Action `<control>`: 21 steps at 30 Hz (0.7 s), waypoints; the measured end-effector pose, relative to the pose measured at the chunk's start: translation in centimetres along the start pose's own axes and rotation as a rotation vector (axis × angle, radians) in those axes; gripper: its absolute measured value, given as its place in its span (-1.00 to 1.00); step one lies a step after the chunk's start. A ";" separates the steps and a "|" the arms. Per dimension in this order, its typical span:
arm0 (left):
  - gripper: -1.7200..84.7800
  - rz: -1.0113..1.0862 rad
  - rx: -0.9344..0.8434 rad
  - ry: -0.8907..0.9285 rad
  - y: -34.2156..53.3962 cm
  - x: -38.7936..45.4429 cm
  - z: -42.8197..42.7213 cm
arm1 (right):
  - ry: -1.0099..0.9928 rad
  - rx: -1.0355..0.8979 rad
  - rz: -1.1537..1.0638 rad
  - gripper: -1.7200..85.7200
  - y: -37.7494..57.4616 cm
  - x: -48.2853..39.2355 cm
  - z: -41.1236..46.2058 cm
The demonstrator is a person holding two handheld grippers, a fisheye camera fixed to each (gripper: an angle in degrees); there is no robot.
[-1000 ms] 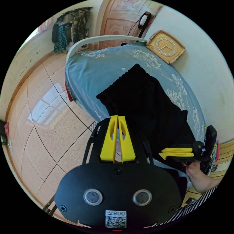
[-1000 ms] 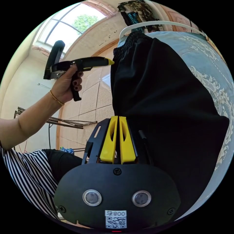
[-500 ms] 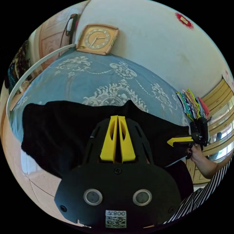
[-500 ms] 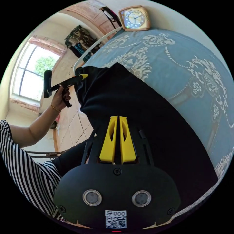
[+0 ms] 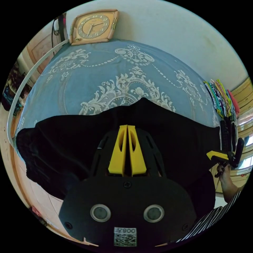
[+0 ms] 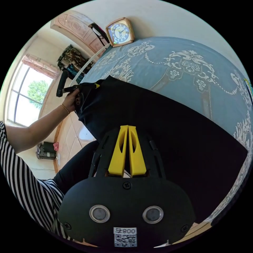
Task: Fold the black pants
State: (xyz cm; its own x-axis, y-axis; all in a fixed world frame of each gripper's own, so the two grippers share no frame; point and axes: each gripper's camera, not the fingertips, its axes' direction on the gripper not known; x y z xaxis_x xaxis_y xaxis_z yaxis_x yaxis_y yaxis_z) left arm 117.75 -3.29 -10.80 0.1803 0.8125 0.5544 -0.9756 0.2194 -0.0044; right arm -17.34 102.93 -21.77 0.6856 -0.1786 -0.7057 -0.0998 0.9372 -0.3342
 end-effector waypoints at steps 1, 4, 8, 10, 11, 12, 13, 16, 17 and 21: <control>-0.96 -0.011 0.018 -0.002 -0.2 0.4 0.2 | -0.003 -0.021 0.027 -0.96 1.1 0.9 -0.3; -0.96 -0.011 0.069 0.018 -1.4 3.8 0.5 | 0.030 0.027 0.055 -0.96 4.7 2.3 -3.0; -0.95 0.185 0.106 0.178 -2.0 12.2 2.4 | 0.159 0.020 0.113 -0.96 9.5 4.9 -5.3; -0.95 0.288 0.011 0.191 -2.3 16.5 5.5 | 0.215 -0.050 0.141 -0.96 12.6 7.1 -4.7; -0.95 0.346 -0.103 0.181 -2.5 19.2 8.3 | 0.198 -0.007 0.131 -0.96 13.3 7.4 -5.0; -0.95 0.384 -0.147 0.151 -2.5 21.5 10.4 | 0.177 0.019 0.134 -0.96 14.3 8.0 -5.2; -0.95 0.389 -0.094 0.138 -2.6 22.3 10.5 | 0.165 0.010 0.150 -0.95 14.8 8.5 -5.6; -0.94 0.404 -0.117 0.215 -4.6 26.6 11.6 | 0.219 -0.004 0.167 -0.95 16.6 9.1 -7.5; -0.92 0.440 -0.069 0.244 -5.2 28.7 11.7 | 0.241 0.010 0.171 -0.94 17.3 9.3 -8.1; -0.83 0.658 -0.088 0.393 -8.0 38.5 14.9 | 0.284 0.123 0.415 -0.88 24.8 14.5 -13.1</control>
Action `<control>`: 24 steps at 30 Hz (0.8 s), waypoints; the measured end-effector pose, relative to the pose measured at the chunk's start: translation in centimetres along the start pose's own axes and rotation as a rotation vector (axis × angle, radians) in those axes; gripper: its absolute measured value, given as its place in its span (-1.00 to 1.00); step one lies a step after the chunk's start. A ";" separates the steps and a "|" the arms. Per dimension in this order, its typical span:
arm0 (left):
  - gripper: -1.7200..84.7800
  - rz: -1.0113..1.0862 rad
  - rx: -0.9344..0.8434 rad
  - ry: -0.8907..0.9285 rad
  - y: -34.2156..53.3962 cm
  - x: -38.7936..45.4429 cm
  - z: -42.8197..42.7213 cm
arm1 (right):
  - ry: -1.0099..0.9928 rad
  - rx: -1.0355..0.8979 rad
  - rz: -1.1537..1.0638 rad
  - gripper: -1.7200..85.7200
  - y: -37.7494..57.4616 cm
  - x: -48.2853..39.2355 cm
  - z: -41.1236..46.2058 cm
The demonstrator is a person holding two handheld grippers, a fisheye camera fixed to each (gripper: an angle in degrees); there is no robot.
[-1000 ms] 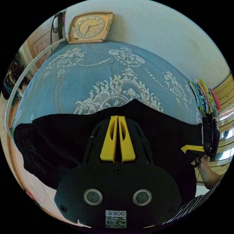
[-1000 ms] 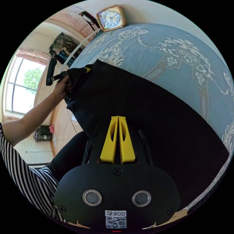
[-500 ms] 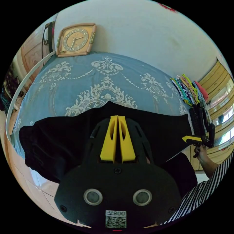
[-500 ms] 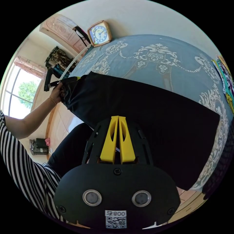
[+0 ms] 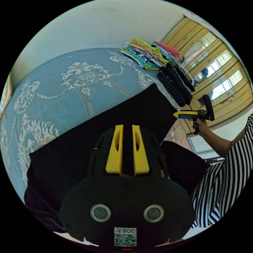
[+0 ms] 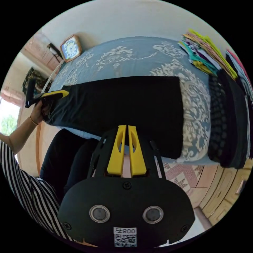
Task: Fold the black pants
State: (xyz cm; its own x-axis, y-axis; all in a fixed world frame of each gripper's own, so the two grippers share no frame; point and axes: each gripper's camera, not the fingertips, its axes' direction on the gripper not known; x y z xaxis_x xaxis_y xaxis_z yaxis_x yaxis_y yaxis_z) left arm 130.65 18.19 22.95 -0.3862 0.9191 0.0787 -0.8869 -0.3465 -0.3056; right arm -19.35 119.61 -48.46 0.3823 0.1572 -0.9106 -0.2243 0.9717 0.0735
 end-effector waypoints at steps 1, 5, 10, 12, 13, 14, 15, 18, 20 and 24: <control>-0.82 0.033 -0.007 0.027 -1.3 0.6 1.1 | -0.020 0.018 0.101 -0.85 1.4 3.2 -0.9; -0.76 0.219 -0.063 0.103 -10.8 5.1 9.2 | -0.041 0.062 0.351 -0.78 5.9 10.8 -2.8; -0.72 0.332 -0.118 0.113 -21.2 9.1 17.6 | -0.148 0.103 0.514 -0.75 9.7 16.2 -2.6; -0.71 0.368 -0.146 0.087 -25.3 10.7 21.2 | -0.183 0.109 0.540 -0.75 10.2 17.3 -2.1; -0.71 0.378 -0.157 0.081 -26.3 11.1 22.1 | -0.201 0.120 0.554 -0.76 10.5 17.9 -1.9; -0.71 0.390 -0.179 0.070 -28.0 11.8 23.8 | -0.216 0.123 0.557 -0.76 10.6 18.2 -1.7; -0.71 0.405 -0.194 0.069 -29.5 12.5 25.5 | -0.223 0.125 0.567 -0.76 10.9 18.7 -1.5; -0.71 0.434 -0.230 0.074 -32.7 14.3 29.5 | -0.205 0.124 0.582 -0.77 11.5 19.8 -1.7; -0.72 0.448 -0.256 0.074 -34.3 15.4 31.9 | -0.190 0.120 0.572 -0.77 11.8 20.3 -1.7; -0.78 0.493 -0.262 -0.006 -36.5 17.7 35.5 | -0.183 0.104 0.561 -0.78 12.4 21.6 -1.9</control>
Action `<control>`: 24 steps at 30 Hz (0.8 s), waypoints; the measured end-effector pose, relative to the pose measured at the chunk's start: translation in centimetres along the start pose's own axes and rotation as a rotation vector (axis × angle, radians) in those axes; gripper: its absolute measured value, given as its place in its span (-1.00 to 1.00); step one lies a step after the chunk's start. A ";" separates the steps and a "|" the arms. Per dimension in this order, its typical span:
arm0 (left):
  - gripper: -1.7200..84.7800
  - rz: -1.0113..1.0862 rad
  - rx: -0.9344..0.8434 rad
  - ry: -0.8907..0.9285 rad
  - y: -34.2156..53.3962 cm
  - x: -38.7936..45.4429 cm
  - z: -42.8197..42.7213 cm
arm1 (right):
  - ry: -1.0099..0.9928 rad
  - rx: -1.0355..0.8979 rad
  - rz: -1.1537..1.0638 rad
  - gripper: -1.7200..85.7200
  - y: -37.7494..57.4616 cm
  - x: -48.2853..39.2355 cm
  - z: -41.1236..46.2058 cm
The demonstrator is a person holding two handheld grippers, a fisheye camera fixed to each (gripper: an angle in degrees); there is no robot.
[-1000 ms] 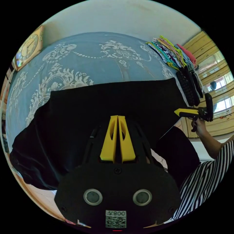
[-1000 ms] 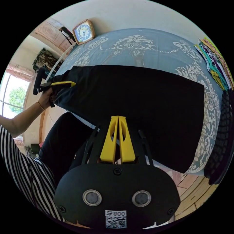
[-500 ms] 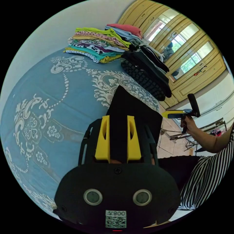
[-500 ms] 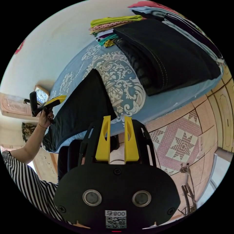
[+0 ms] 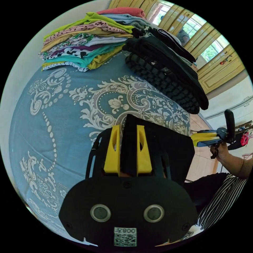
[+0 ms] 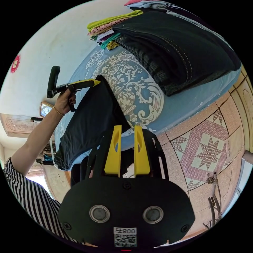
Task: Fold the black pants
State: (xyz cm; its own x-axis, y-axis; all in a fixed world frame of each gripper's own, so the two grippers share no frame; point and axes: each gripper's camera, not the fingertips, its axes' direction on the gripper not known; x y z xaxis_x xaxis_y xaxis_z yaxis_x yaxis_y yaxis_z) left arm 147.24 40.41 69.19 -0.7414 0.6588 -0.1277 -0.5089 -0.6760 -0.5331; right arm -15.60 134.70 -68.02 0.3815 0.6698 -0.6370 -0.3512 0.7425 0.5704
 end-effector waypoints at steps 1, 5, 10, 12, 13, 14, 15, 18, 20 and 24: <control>-0.80 0.014 -0.002 -0.002 -0.4 0.1 0.3 | -0.003 0.001 0.000 -0.79 0.0 0.5 -0.1; -0.88 0.025 -0.029 0.034 -3.4 0.4 2.2 | -0.048 -0.013 -0.022 -0.85 -0.2 1.8 -0.5; -0.90 -0.012 0.006 0.059 -6.3 0.2 2.3 | -0.175 0.003 0.028 -0.92 -0.9 4.8 -2.3; -0.91 -0.016 0.059 0.083 -7.8 0.1 1.6 | -0.209 0.028 0.047 -0.93 -1.1 5.8 -3.3; -0.91 -0.015 0.073 0.092 -8.2 0.1 1.4 | -0.191 0.043 0.048 -0.94 -1.2 6.2 -3.9; -0.91 -0.013 0.100 0.097 -9.0 0.2 1.1 | -0.175 0.050 0.046 -0.95 -1.2 6.3 -4.3; -0.91 -0.007 0.120 0.088 -9.8 0.4 0.8 | -0.137 0.080 0.048 -0.95 -1.2 6.5 -5.1; -0.91 0.026 0.085 0.058 -11.3 0.8 1.6 | -0.121 0.117 0.047 -0.95 -1.4 7.3 -6.5; -0.91 0.015 0.064 0.055 -11.7 0.7 2.5 | -0.109 0.089 0.048 -0.95 -1.6 7.5 -6.0; -0.91 -0.040 0.102 0.097 -11.5 -0.1 3.1 | -0.153 0.148 -0.006 -0.88 -1.0 6.7 -5.7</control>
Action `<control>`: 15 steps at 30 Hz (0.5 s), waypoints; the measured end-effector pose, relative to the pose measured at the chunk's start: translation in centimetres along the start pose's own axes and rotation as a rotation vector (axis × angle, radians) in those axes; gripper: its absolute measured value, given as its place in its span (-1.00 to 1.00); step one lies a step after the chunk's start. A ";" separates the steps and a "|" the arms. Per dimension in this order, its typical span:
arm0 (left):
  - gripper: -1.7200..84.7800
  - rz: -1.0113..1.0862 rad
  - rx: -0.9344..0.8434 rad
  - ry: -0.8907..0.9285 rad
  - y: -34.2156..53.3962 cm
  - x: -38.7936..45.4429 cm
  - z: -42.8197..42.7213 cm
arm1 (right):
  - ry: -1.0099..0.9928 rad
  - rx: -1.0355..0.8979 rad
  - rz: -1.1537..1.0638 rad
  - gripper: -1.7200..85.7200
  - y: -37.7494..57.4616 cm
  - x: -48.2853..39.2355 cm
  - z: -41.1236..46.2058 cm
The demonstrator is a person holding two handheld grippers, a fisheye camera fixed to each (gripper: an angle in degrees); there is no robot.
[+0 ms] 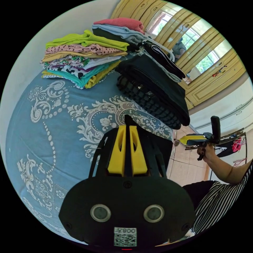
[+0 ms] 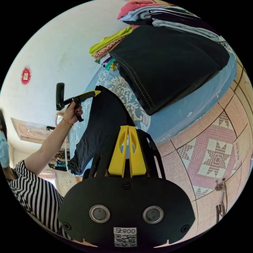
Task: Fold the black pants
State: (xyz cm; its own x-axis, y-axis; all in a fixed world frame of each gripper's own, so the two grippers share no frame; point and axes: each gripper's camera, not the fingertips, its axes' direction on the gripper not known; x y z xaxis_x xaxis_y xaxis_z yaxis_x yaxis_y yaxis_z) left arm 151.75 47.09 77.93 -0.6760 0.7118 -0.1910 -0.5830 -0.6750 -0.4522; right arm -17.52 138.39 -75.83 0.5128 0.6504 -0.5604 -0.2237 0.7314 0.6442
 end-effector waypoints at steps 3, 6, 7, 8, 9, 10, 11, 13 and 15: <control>-0.91 0.002 -0.004 0.001 -0.4 -0.2 0.1 | 0.075 -0.046 -0.025 -0.79 -0.5 -0.9 1.5; -0.91 0.027 -0.015 -0.008 -0.7 0.0 0.0 | 0.071 -0.071 0.001 -0.76 -1.1 -1.4 3.2; -0.91 0.031 -0.015 -0.010 -0.6 0.1 0.0 | 0.080 -0.076 0.021 -0.76 -1.2 -1.5 3.9; -0.91 0.039 -0.016 -0.009 -0.6 0.2 -0.1 | 0.084 -0.065 0.027 -0.76 -1.3 -1.6 4.0; -0.91 0.045 -0.017 -0.005 -0.5 0.3 -0.1 | 0.095 -0.049 0.039 -0.77 -1.3 -1.8 4.2; -0.91 0.047 -0.018 -0.004 -0.4 0.3 -0.2 | 0.097 -0.043 0.052 -0.77 -1.4 -2.0 4.3; -0.91 0.048 -0.016 -0.001 -0.2 0.3 -0.4 | 0.094 -0.039 0.058 -0.77 -1.4 -2.1 4.4; -0.91 0.048 -0.016 0.004 0.0 0.3 -0.7 | 0.090 -0.040 0.066 -0.77 -1.7 -2.7 4.7; -0.91 0.044 -0.011 0.008 0.5 0.1 -1.3 | 0.102 -0.038 0.067 -0.76 -1.6 -3.1 4.5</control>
State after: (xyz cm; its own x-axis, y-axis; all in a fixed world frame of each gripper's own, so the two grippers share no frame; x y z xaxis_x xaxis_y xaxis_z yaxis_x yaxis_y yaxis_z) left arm 152.00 47.12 76.52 -0.6969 0.6832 -0.2183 -0.5476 -0.7034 -0.4531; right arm -14.99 134.27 -72.83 0.4091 0.7143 -0.5678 -0.2866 0.6914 0.6632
